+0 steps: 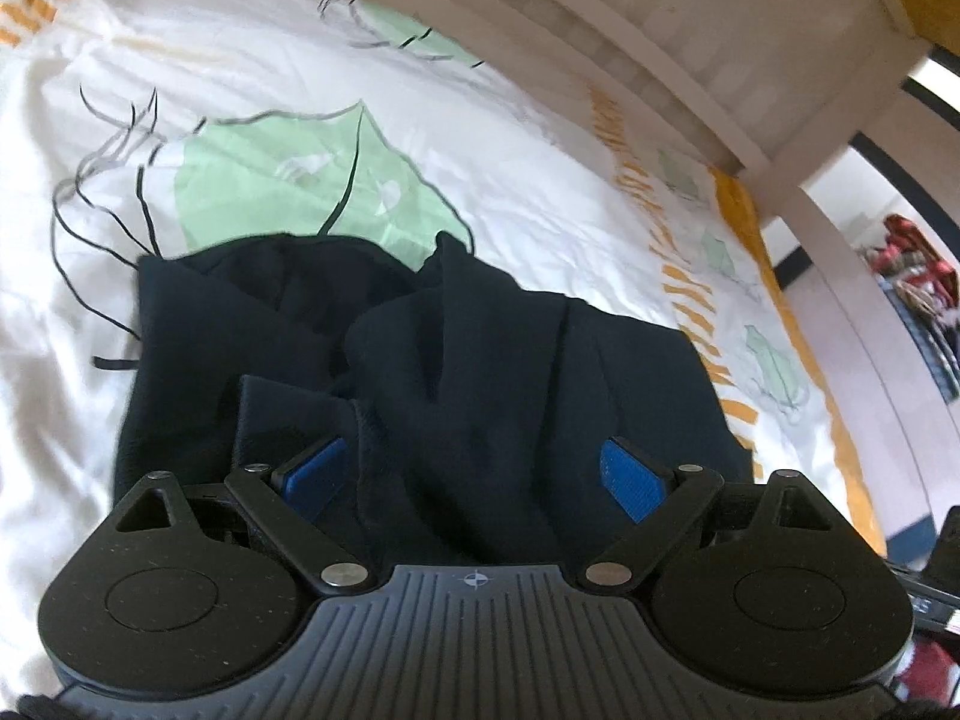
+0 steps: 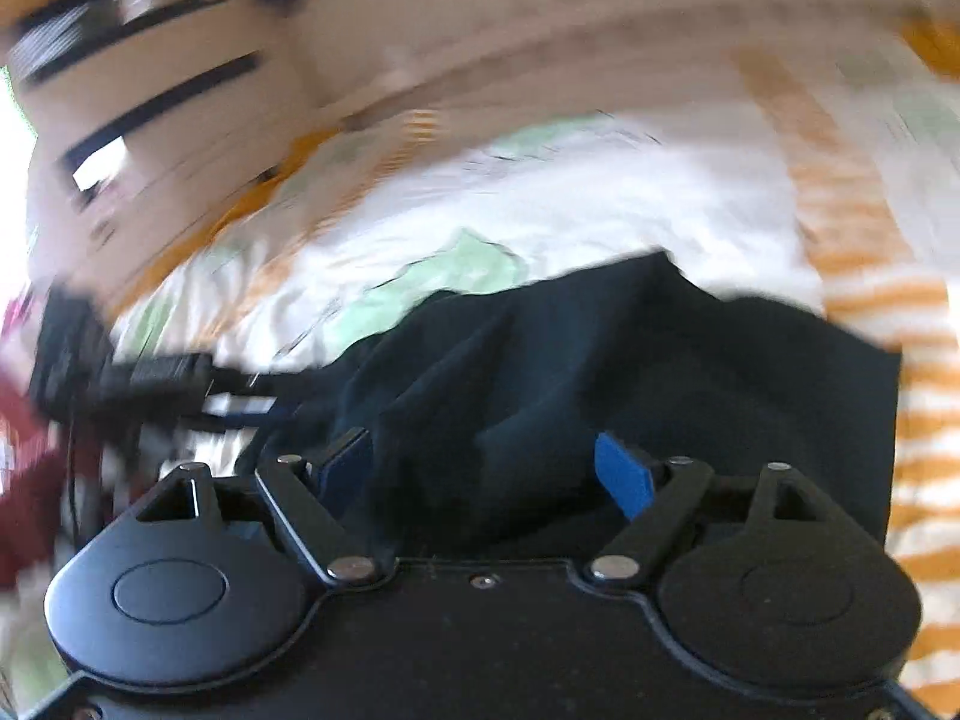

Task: Fold large clothes

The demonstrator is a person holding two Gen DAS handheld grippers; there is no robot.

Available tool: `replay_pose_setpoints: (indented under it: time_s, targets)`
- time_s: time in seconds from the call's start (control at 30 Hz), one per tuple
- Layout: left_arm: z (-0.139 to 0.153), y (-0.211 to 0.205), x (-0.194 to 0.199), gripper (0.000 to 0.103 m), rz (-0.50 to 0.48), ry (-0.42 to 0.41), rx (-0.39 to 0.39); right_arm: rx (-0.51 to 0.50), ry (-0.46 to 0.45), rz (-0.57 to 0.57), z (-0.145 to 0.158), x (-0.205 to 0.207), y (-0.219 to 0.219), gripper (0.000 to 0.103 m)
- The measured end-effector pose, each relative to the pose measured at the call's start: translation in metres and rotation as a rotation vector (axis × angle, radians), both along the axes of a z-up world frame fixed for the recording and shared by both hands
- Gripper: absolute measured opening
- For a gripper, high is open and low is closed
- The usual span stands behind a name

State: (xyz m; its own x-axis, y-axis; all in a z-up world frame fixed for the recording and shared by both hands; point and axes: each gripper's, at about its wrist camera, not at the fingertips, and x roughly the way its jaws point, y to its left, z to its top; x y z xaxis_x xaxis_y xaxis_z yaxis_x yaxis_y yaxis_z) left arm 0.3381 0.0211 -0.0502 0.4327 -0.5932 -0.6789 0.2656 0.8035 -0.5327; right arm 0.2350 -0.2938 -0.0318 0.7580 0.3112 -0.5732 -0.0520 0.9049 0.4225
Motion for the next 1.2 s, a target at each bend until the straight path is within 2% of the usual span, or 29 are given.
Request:
replay_pose_setpoints:
  time_s: [0.17, 0.27, 0.3, 0.33, 0.37, 0.4, 0.43, 0.5, 0.57, 0.6, 0.67, 0.77, 0.8, 0.83, 0.97, 1.03, 1.1, 1.2]
  targets:
    - [-0.013, -0.015, 0.018, 0.089, 0.008, 0.037, 0.011, 0.077, 0.126, -0.095, -0.021, 0.045, -0.007, 0.083]
    - [-0.019, -0.023, 0.026, 0.075, -0.026, 0.045, -0.005, 0.112, 0.153, -0.142, -0.031, 0.064, -0.007, 0.082]
    - [-0.020, -0.024, 0.027, 0.063, -0.027, 0.045, -0.013, 0.115, 0.150, -0.151, -0.033, 0.067, -0.007, 0.075]
    - [-0.020, -0.025, 0.027, 0.038, -0.012, 0.031, -0.010, 0.113, 0.147, -0.158, -0.034, 0.065, -0.006, 0.062]
    - [-0.017, -0.026, 0.026, 0.023, 0.009, 0.006, 0.010, 0.107, 0.142, -0.164, -0.034, 0.066, -0.005, 0.056]
    - [-0.012, -0.027, 0.023, 0.013, 0.024, -0.032, 0.028, 0.096, 0.125, -0.163, -0.033, 0.058, -0.004, 0.036]
    - [-0.004, -0.027, 0.019, 0.013, 0.027, -0.083, 0.024, 0.079, 0.094, -0.158, -0.029, 0.050, -0.005, 0.022]
    - [0.013, -0.024, 0.005, 0.013, 0.016, -0.191, -0.005, 0.046, -0.017, -0.125, -0.014, 0.036, -0.004, 0.022]
    - [0.025, -0.020, -0.008, 0.013, -0.010, -0.253, -0.009, 0.037, -0.142, -0.081, 0.000, 0.022, -0.004, 0.021]
    - [0.026, -0.018, -0.013, 0.013, -0.018, -0.267, 0.000, 0.033, -0.172, -0.070, 0.002, 0.015, -0.004, 0.021]
    - [0.017, -0.014, -0.018, 0.013, -0.007, -0.256, 0.050, 0.040, -0.159, -0.068, -0.005, 0.010, -0.007, 0.022]
    - [-0.013, -0.009, -0.017, 0.015, 0.013, -0.163, 0.122, 0.000, -0.014, -0.129, -0.039, 0.016, -0.011, 0.027]
    - [-0.022, -0.007, -0.017, 0.019, 0.016, -0.137, 0.133, -0.008, 0.029, -0.149, -0.050, 0.016, -0.013, 0.029]
    - [-0.028, -0.004, -0.019, 0.020, 0.016, -0.131, 0.135, -0.005, 0.055, -0.165, -0.060, 0.015, -0.016, 0.038]
    - [-0.029, 0.001, -0.031, 0.023, 0.007, -0.189, 0.137, 0.008, 0.027, -0.192, -0.068, 0.003, -0.022, 0.042]
    - [-0.020, 0.003, -0.039, 0.035, 0.032, -0.226, 0.167, -0.023, 0.009, -0.205, -0.063, -0.002, -0.019, 0.058]
    - [-0.009, 0.004, -0.051, 0.038, 0.055, -0.286, 0.192, -0.053, -0.027, -0.226, -0.056, -0.009, -0.020, 0.064]
    - [0.009, -0.005, -0.069, 0.046, 0.052, -0.379, 0.237, -0.087, -0.098, -0.255, -0.042, -0.024, -0.011, 0.064]
